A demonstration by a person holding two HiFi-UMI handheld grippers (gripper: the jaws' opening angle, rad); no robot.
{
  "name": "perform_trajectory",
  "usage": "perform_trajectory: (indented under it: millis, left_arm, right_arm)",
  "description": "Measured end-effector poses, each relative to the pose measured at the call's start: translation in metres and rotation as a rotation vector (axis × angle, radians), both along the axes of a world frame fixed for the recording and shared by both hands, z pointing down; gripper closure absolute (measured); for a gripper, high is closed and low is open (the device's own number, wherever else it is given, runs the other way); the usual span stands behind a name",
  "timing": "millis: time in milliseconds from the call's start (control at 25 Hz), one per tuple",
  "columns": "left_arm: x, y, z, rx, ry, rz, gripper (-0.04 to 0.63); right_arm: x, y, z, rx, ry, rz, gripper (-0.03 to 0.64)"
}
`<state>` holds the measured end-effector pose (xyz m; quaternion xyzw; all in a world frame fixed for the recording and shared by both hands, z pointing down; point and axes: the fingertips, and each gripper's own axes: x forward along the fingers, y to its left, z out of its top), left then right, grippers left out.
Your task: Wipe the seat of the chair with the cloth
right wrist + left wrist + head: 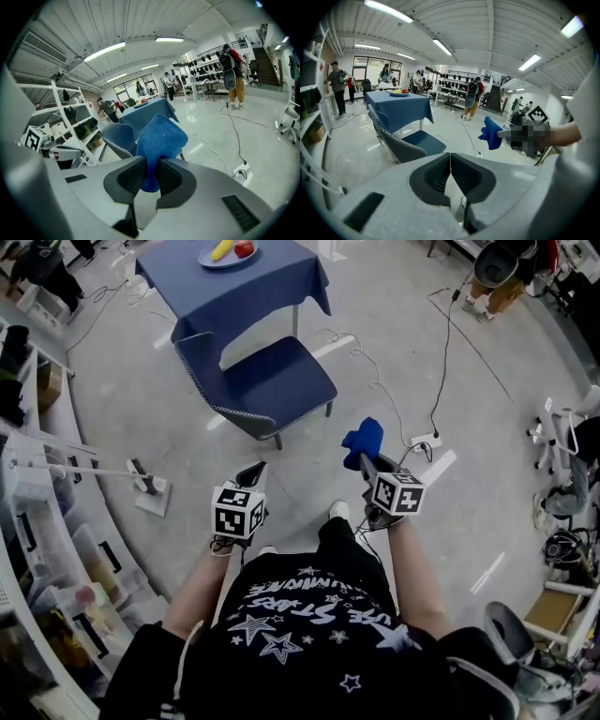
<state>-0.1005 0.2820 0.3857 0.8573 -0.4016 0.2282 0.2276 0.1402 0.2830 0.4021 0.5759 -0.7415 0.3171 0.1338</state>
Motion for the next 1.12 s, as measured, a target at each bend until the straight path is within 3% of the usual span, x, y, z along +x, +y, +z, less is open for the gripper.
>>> perform_trajectory:
  millis: [280,480,840,1120]
  left_arm:
    - [0.073,-0.055,-0.006,-0.018,-0.013,-0.140,0.575]
    - [0.097,-0.077,-0.003,-0.021,-0.014,-0.233,0.574]
    - [0.085,-0.111,0.006,-0.049,-0.018,-0.344,0.574]
    - [0.078,-0.180,0.024,-0.071,0.014,-0.330,0.575]
  right_arm:
    - [0.080,-0.071,0.008,-0.018,-0.018,-0.130,0.561]
    - [0.110,-0.101,0.020,-0.043,-0.010,-0.209,0.561]
    - [0.077,-0.136,0.037,-0.078,-0.029,-0.327,0.561]
    - [0.066,-0.180,0.049,-0.132,-0.008,-0.321,0.561]
